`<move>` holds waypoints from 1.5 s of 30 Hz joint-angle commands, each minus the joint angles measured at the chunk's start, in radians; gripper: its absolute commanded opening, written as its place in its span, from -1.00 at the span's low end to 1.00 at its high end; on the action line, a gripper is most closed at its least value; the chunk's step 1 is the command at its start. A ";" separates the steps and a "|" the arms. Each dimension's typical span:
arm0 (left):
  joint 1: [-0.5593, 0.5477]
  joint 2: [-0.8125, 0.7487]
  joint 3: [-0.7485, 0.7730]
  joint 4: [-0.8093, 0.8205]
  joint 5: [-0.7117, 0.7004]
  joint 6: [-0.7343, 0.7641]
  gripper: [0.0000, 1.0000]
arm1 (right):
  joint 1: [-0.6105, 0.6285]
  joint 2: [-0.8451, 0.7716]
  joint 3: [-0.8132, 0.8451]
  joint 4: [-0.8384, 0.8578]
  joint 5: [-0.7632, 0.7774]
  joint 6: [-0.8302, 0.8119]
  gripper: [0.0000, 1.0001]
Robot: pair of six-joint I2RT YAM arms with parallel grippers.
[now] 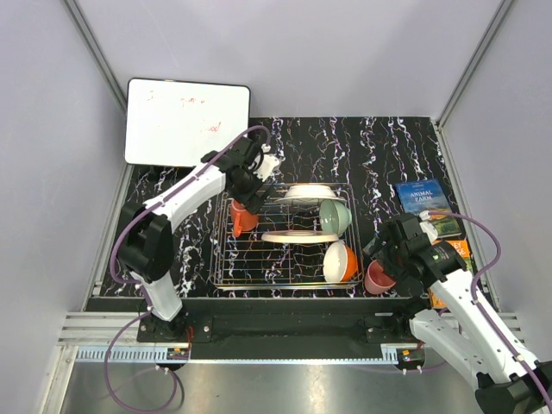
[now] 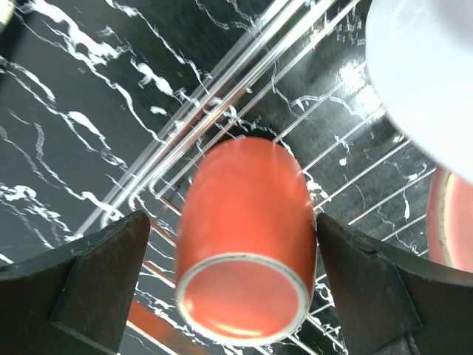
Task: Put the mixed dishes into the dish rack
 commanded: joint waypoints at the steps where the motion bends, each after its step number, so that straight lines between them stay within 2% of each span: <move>1: 0.001 -0.001 0.059 0.019 0.007 0.025 0.98 | 0.001 0.001 -0.007 0.015 0.044 0.022 0.64; 10: 0.002 -0.077 0.082 -0.013 0.009 0.037 0.98 | -0.001 0.019 -0.026 0.024 0.088 0.041 0.62; 17: 0.041 -0.220 0.196 -0.085 0.052 0.032 0.98 | -0.001 0.076 -0.023 0.042 0.154 0.075 0.53; 19: 0.053 -0.252 0.206 -0.104 0.070 0.032 0.98 | -0.001 0.094 -0.021 0.051 0.173 0.088 0.44; 26: 0.075 -0.387 0.217 -0.122 0.084 0.022 0.98 | -0.005 0.186 -0.023 0.093 0.168 0.098 -0.17; 32: 0.105 -0.430 0.226 -0.119 0.134 -0.032 0.98 | -0.011 0.235 -0.014 0.099 0.127 0.038 -0.43; 34: 0.108 -0.435 0.229 -0.119 0.164 -0.064 0.98 | -0.016 0.217 -0.003 0.094 0.116 0.019 -0.62; 36: 0.110 -0.440 0.226 -0.118 0.217 -0.081 0.98 | -0.018 0.180 0.008 0.090 0.110 0.009 -1.00; 41: 0.110 -0.450 0.219 -0.105 0.295 -0.120 0.98 | -0.016 0.073 0.110 0.041 0.164 -0.050 -1.00; 45: 0.111 -0.472 0.211 -0.082 0.342 -0.143 0.98 | -0.016 -0.024 0.234 0.070 0.204 -0.154 -1.00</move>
